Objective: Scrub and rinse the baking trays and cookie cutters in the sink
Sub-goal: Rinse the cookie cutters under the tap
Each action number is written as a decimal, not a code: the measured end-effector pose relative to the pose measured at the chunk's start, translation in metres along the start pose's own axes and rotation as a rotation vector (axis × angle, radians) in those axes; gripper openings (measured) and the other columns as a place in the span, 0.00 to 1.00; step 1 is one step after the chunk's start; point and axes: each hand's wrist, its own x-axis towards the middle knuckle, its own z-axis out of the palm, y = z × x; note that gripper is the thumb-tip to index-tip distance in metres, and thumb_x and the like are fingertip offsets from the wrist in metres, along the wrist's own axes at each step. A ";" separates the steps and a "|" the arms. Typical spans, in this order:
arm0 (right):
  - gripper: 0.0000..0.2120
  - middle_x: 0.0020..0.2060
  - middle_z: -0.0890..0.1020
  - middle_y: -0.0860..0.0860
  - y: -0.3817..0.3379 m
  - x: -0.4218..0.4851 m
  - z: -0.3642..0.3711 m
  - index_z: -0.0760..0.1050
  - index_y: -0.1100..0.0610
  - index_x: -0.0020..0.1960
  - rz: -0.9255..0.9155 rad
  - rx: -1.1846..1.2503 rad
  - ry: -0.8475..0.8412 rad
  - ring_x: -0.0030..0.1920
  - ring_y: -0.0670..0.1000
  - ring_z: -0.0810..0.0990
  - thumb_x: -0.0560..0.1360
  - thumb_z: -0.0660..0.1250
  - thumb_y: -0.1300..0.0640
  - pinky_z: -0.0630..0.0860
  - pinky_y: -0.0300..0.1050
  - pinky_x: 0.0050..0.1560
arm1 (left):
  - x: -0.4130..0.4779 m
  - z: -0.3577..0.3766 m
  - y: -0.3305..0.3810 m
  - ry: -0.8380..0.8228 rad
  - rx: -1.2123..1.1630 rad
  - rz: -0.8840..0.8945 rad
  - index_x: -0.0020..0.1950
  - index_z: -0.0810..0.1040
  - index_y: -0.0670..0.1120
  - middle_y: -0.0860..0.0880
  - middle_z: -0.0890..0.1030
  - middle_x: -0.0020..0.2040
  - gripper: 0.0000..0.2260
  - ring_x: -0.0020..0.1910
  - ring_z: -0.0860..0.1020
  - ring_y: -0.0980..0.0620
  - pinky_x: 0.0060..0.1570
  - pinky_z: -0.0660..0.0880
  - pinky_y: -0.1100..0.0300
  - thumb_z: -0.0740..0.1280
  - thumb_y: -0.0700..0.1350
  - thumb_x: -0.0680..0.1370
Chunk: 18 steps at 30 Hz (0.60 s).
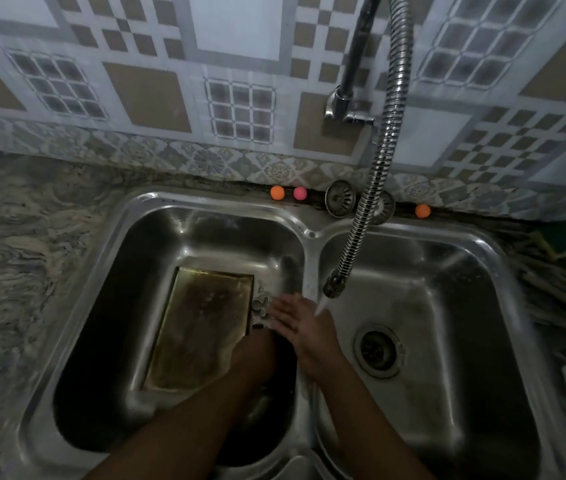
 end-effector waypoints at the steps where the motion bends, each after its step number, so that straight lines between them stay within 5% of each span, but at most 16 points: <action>1: 0.14 0.50 0.82 0.63 -0.001 -0.003 -0.003 0.75 0.65 0.53 -0.013 0.001 -0.006 0.50 0.58 0.83 0.83 0.56 0.56 0.79 0.50 0.54 | -0.002 -0.005 0.000 0.029 -0.025 0.033 0.56 0.79 0.46 0.46 0.81 0.53 0.10 0.53 0.81 0.45 0.50 0.74 0.57 0.63 0.47 0.79; 4: 0.12 0.44 0.83 0.61 -0.004 -0.011 -0.006 0.77 0.66 0.50 -0.059 0.004 0.027 0.44 0.57 0.84 0.82 0.59 0.58 0.80 0.50 0.48 | -0.009 -0.023 0.002 0.156 -0.175 0.133 0.50 0.81 0.47 0.48 0.81 0.49 0.09 0.44 0.78 0.52 0.45 0.72 0.61 0.63 0.50 0.79; 8: 0.08 0.34 0.78 0.57 -0.009 -0.019 -0.011 0.79 0.61 0.41 -0.139 0.059 0.147 0.30 0.50 0.76 0.78 0.65 0.60 0.72 0.42 0.30 | -0.023 -0.046 0.021 0.397 -0.507 0.226 0.48 0.78 0.45 0.47 0.78 0.48 0.11 0.45 0.75 0.53 0.48 0.73 0.59 0.59 0.49 0.80; 10: 0.09 0.32 0.78 0.57 -0.013 -0.025 -0.014 0.80 0.60 0.40 -0.127 0.101 0.172 0.29 0.49 0.74 0.77 0.66 0.59 0.70 0.41 0.28 | -0.038 -0.063 0.047 0.381 -0.623 0.297 0.44 0.77 0.46 0.50 0.77 0.41 0.09 0.40 0.75 0.60 0.41 0.70 0.68 0.61 0.47 0.81; 13: 0.10 0.32 0.81 0.57 -0.019 -0.036 -0.021 0.79 0.63 0.41 -0.113 0.255 0.266 0.29 0.51 0.79 0.78 0.65 0.58 0.74 0.40 0.29 | -0.052 -0.071 0.087 0.350 -0.743 0.328 0.33 0.69 0.51 0.54 0.71 0.30 0.15 0.29 0.69 0.61 0.32 0.64 0.68 0.69 0.47 0.78; 18: 0.13 0.39 0.85 0.59 -0.028 -0.046 -0.036 0.79 0.64 0.50 -0.114 0.416 0.307 0.37 0.55 0.85 0.80 0.61 0.55 0.80 0.44 0.35 | -0.060 -0.064 0.122 0.255 -1.067 0.272 0.47 0.77 0.48 0.58 0.82 0.37 0.07 0.37 0.79 0.65 0.41 0.74 0.69 0.73 0.41 0.74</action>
